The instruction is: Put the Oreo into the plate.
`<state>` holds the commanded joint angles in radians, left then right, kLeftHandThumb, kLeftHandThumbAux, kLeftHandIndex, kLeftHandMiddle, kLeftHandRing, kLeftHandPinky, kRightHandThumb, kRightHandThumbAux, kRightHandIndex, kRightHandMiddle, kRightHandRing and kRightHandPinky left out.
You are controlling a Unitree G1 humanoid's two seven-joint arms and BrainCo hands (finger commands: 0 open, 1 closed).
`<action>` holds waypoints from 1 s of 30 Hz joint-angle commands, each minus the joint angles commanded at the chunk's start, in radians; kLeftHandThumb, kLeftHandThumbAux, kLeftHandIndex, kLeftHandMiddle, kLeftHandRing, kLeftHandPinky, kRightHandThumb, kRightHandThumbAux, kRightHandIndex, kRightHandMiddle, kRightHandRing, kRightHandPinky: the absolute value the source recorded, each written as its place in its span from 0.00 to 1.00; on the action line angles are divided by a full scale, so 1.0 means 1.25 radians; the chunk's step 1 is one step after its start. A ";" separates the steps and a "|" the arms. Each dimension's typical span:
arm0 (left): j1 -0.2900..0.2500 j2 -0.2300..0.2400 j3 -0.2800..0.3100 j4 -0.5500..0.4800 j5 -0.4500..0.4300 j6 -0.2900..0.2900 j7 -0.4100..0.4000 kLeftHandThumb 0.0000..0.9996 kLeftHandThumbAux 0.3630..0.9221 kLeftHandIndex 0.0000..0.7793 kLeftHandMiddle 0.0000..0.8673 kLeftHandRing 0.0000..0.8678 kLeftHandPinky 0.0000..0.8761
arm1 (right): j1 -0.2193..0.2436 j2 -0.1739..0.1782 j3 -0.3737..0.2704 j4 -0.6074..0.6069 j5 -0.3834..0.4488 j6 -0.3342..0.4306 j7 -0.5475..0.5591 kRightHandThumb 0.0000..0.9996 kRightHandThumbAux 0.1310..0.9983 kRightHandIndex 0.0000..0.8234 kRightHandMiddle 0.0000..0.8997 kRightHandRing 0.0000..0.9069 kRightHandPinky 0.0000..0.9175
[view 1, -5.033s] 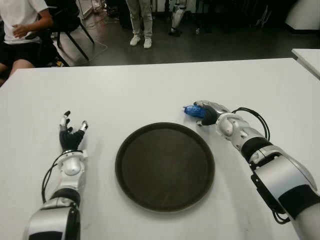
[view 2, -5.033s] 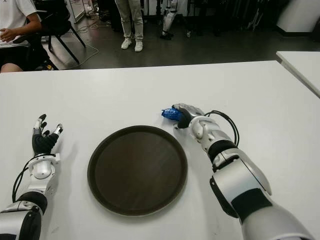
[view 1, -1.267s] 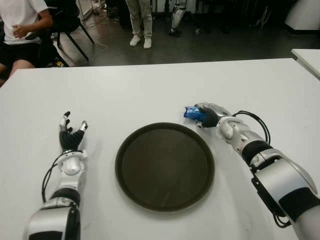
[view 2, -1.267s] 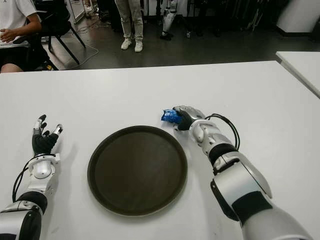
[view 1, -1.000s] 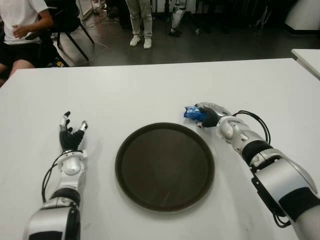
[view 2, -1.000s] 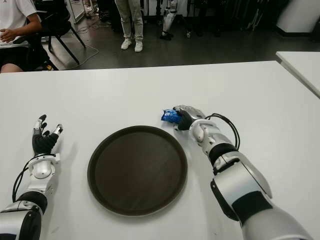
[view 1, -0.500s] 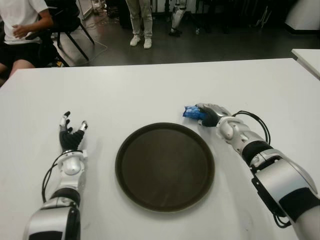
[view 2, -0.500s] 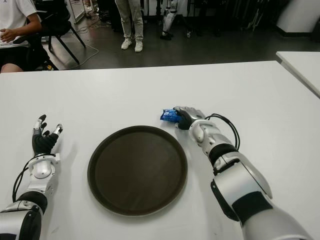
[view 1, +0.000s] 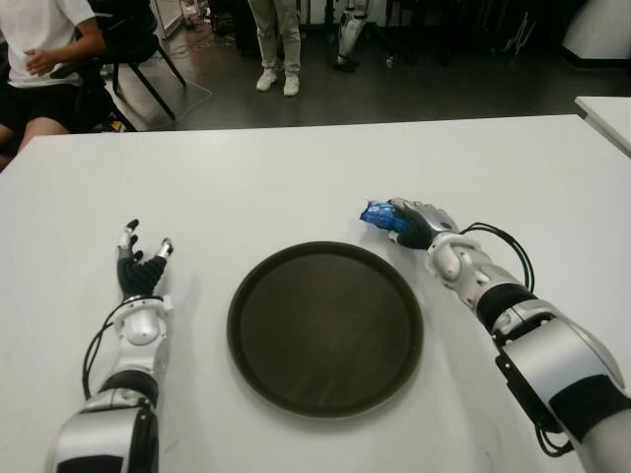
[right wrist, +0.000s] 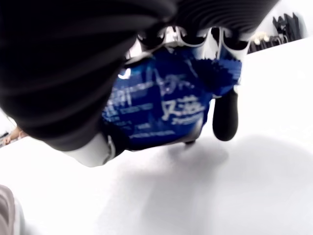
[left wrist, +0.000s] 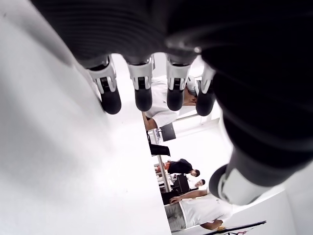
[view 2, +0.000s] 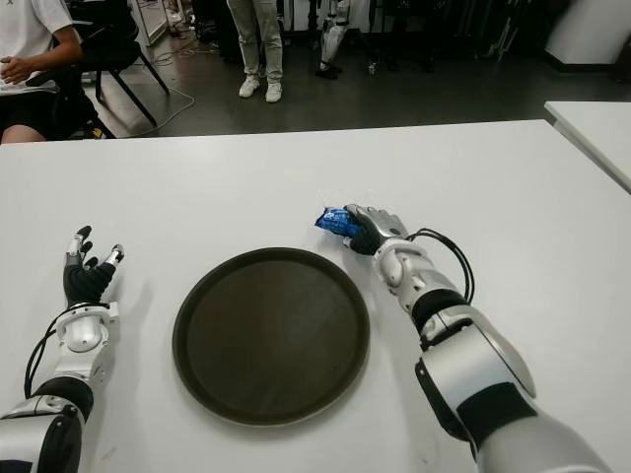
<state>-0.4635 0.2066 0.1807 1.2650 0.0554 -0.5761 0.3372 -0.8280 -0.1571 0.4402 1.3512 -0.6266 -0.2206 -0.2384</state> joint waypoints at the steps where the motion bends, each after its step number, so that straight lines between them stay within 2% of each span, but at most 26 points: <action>1: 0.000 0.000 0.000 0.000 0.000 0.001 0.000 0.00 0.61 0.05 0.04 0.02 0.01 | 0.000 0.000 -0.001 0.000 0.002 0.001 -0.001 0.84 0.63 0.49 0.62 0.68 0.64; 8: 0.000 0.000 0.000 0.000 0.000 0.003 -0.003 0.00 0.60 0.05 0.04 0.01 0.01 | -0.001 0.007 -0.030 -0.001 0.031 0.011 0.004 0.85 0.63 0.51 0.66 0.80 0.76; 16: 0.002 0.003 -0.006 0.001 0.007 0.004 0.003 0.00 0.58 0.05 0.04 0.01 0.01 | 0.003 0.010 -0.038 -0.004 0.042 0.009 -0.013 0.85 0.62 0.54 0.69 0.86 0.82; 30: 0.001 0.001 -0.006 0.004 0.007 0.003 0.010 0.00 0.59 0.05 0.04 0.01 0.01 | 0.003 0.014 -0.047 -0.004 0.048 0.017 -0.015 0.85 0.62 0.53 0.68 0.84 0.78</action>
<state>-0.4626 0.2074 0.1737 1.2695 0.0643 -0.5717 0.3500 -0.8248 -0.1398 0.3821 1.3462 -0.5668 -0.1991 -0.2568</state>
